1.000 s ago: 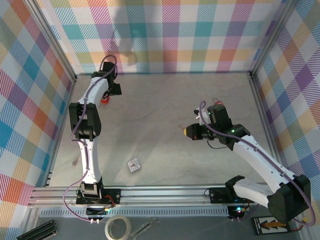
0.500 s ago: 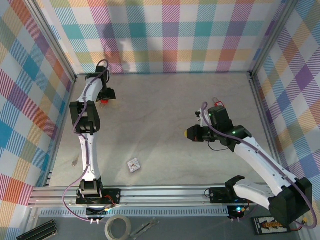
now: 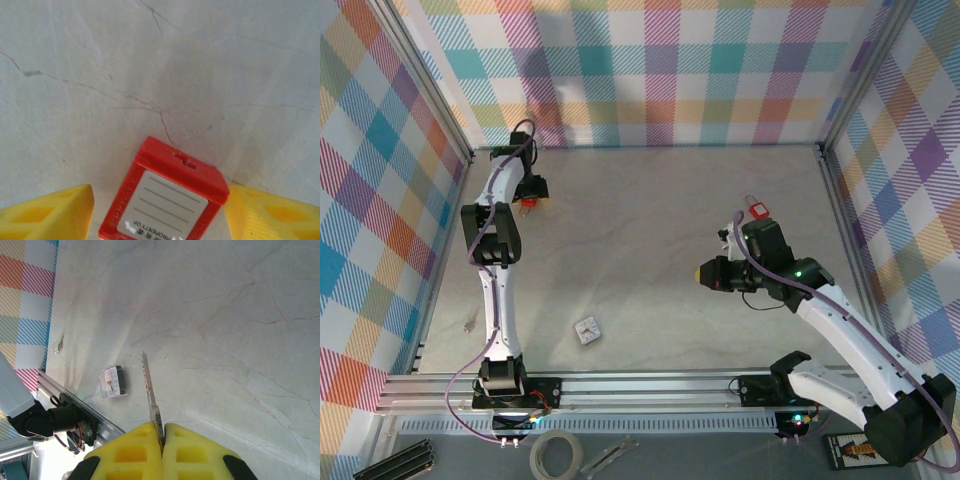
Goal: Unlock with the key
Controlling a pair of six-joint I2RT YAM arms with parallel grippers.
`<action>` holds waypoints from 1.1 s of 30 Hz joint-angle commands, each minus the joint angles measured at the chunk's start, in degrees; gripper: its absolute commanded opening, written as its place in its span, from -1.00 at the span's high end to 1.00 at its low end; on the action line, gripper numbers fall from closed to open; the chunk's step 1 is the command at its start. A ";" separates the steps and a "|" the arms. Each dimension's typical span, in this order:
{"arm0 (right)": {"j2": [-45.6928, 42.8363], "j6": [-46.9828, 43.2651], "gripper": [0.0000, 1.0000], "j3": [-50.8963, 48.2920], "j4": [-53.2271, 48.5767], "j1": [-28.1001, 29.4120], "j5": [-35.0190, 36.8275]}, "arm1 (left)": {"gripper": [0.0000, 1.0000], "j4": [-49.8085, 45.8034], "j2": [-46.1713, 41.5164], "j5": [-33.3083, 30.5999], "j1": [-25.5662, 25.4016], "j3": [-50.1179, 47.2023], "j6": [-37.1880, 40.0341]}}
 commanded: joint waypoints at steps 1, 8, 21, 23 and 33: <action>-1.53 1.59 1.00 0.64 -2.12 0.49 0.80 | -0.34 -1.18 1.67 0.20 1.50 2.66 1.51; -2.76 2.49 1.00 0.23 -3.50 0.53 1.42 | -0.16 -1.29 3.04 2.18 1.68 3.27 1.56; -1.78 2.50 1.00 1.29 -3.87 0.58 2.04 | 0.31 2.67 -1.84 7.72 1.59 -4.73 2.82; -1.08 2.12 1.00 2.37 -4.71 0.58 2.89 | 0.37 4.90 -3.93 9.31 1.39 -8.43 3.30; 6.96 -7.02 1.00 11.89 -11.42 -9.48 -0.37 | 0.49 27.37 -25.11 20.31 -6.53 -38.31 12.38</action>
